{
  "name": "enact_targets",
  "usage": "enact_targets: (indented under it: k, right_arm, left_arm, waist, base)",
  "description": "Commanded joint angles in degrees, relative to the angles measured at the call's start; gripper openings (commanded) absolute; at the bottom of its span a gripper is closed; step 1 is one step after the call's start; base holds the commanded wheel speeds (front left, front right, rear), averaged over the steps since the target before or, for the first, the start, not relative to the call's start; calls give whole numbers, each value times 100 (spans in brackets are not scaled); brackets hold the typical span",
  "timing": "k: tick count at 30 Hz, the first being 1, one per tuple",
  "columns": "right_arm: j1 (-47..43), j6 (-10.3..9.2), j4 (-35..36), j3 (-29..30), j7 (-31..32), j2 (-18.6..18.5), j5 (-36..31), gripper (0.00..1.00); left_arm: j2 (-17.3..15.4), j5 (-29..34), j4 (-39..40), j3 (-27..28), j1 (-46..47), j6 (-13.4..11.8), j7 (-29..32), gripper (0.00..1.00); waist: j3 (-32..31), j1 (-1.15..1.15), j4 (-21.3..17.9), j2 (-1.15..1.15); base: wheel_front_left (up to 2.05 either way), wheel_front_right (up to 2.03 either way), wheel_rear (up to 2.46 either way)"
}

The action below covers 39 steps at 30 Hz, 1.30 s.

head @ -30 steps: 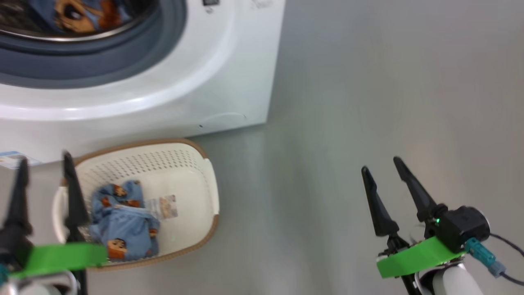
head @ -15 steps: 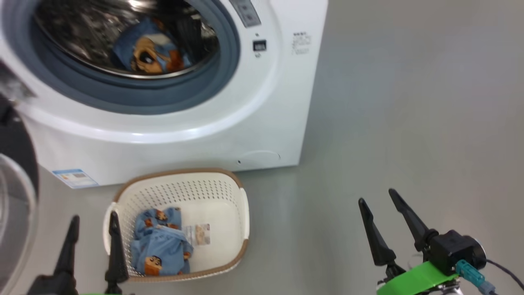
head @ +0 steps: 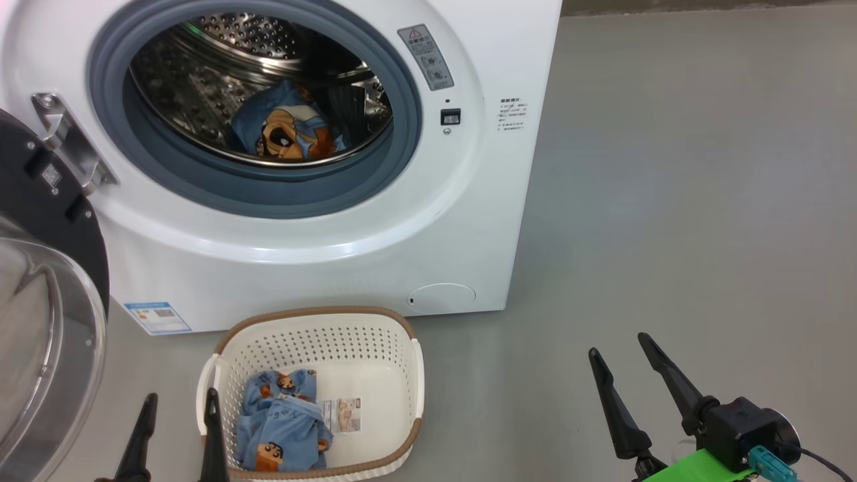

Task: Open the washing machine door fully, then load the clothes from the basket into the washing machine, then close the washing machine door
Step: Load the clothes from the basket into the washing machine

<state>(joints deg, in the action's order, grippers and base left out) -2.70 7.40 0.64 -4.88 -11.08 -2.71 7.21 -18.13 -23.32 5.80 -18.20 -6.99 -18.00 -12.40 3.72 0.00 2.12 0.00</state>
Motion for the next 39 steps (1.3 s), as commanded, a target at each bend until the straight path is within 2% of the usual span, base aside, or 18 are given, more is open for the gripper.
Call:
enact_targets:
  k: [1, 30, 35, 39]
  right_arm:
    - [21, 9, 190, -147, 31, -17, 0, 100]
    - [-75, 9, 315, -115, 97, -17, 22, 100]
    - [-26, 9, 354, -117, 92, -17, 23, 100]
    - [56, 9, 373, -139, 78, -17, 22, 100]
  left_arm:
    - [-129, 44, 170, 198, 94, -57, 3, 100]
    - [-163, -13, 166, 129, 82, -118, 32, 100]
    - [-145, -43, 55, 107, 185, -77, 22, 100]
    - [-85, -127, -222, 43, 388, 56, 33, 100]
  waist:
    - [-39, 0, -4, 0]
    - [-94, 0, 30, 0]
    - [2, 0, 43, 0]
    - [155, 0, 39, 0]
  base:
    - [0, 0, 0]
    - [0, 0, 0]
    - [0, 0, 0]
    - [0, 0, 0]
